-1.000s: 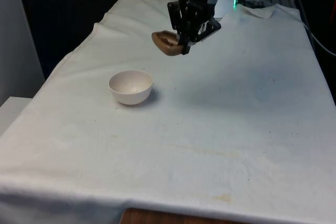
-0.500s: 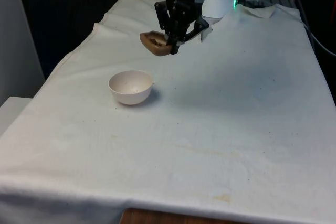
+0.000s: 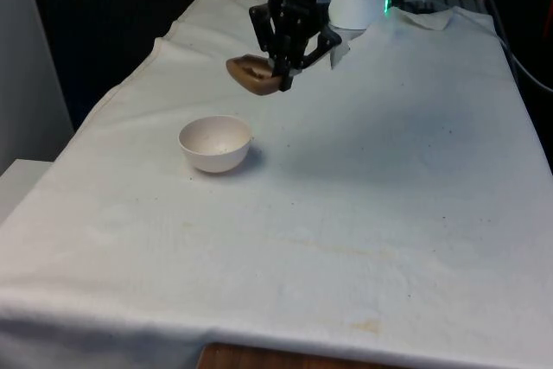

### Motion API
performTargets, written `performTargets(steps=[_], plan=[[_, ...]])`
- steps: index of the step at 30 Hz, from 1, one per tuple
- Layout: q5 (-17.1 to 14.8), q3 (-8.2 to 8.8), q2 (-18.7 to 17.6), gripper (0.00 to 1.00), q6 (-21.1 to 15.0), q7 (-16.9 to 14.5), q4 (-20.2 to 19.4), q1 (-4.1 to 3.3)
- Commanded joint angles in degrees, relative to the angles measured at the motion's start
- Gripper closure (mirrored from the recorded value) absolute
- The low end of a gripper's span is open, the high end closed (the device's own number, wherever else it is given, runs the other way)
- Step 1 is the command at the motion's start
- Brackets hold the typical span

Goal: Pour the coffee beans from the cup into the bowl.

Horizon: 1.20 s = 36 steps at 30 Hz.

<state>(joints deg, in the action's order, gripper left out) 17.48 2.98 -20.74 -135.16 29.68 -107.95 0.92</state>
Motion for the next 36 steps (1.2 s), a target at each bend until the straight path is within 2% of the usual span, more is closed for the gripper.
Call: performTargets(steps=[1,4,5,6,13,14,15,21,22,23,24,31,32,33,36], plan=[[-1.09,-0.4,0.11,1.0,-0.8,-1.26,-0.29,0.52],[-2.18,-0.23,0.06,1.0,-0.92,-2.75,-0.34,0.69],[-1.83,0.34,0.0,1.0,-0.06,-2.58,0.0,0.17],[-3.04,-0.11,0.0,1.0,-0.92,-3.84,-0.34,0.74],[-7.39,0.8,0.0,1.0,-0.92,-8.77,-0.57,0.97],[-6.13,1.32,-0.06,1.0,-0.11,-7.51,-0.17,0.4],[-7.91,0.97,0.06,1.0,-0.92,-9.34,-0.57,0.97],[-11.52,1.95,-0.11,1.0,-0.74,-13.69,-0.69,1.09],[-12.03,2.12,-0.17,1.0,-0.74,-14.32,-0.69,1.09],[-11.0,2.64,-0.29,1.0,-0.11,-13.24,-0.34,0.52],[-12.55,2.23,-0.17,1.0,-0.69,-14.9,-0.69,1.09],[-16.67,3.32,-0.4,1.0,-0.52,-19.94,-0.69,1.09],[-15.81,3.9,-0.46,1.0,-0.11,-19.14,-0.46,0.57],[-17.3,3.44,-0.4,1.0,-0.52,-20.63,-0.69,1.15],[-19.71,3.84,-0.52,1.0,-0.52,-23.2,-0.69,1.15]])
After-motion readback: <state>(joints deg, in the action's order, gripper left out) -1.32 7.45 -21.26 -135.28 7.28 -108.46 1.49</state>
